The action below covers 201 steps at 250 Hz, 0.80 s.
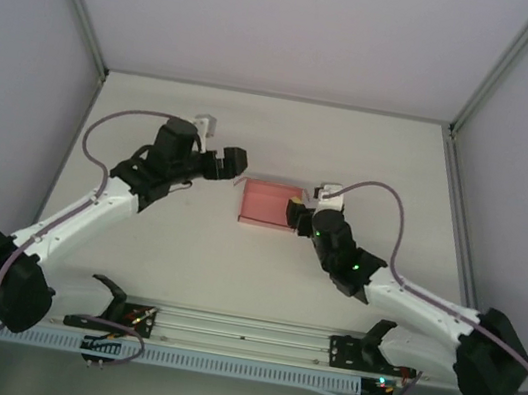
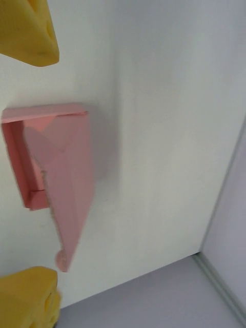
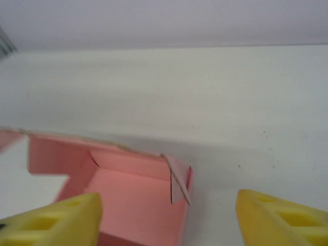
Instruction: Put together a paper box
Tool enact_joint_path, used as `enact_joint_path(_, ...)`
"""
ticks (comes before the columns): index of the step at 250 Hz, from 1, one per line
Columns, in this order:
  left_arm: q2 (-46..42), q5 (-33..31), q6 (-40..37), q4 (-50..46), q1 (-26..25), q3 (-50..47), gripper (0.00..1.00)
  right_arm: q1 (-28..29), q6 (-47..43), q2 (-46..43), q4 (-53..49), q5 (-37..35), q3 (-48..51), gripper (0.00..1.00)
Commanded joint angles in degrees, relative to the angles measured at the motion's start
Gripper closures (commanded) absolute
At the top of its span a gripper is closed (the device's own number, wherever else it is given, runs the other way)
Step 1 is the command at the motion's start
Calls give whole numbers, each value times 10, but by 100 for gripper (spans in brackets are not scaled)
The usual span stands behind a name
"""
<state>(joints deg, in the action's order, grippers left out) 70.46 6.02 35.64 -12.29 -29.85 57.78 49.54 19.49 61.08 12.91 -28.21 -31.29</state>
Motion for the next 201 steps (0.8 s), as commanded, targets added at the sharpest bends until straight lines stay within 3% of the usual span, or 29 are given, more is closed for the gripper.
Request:
enact_joint_path(1,32,-17,-13,-48,30,35,0,-6,-11,-35,-60,-14,-44,12)
enact_joint_path(34,100,23,-28,-24,32,66,0,-66,21,20,-149,34,-152,3)
enact_joint_path(60,155,74,-36,-1,30,80,0,-118,58,105,-225,63,-232,2)
enact_joint_path(92,220,127,-50,23,23,82,0,-135,51,189,-248,83,-269,3)
enact_joint_path(141,296,179,-51,43,17,62,0,-138,74,243,-229,143,-223,7)
enact_joint_path(201,335,253,-33,106,16,6,17,-138,120,252,-138,204,-109,24)
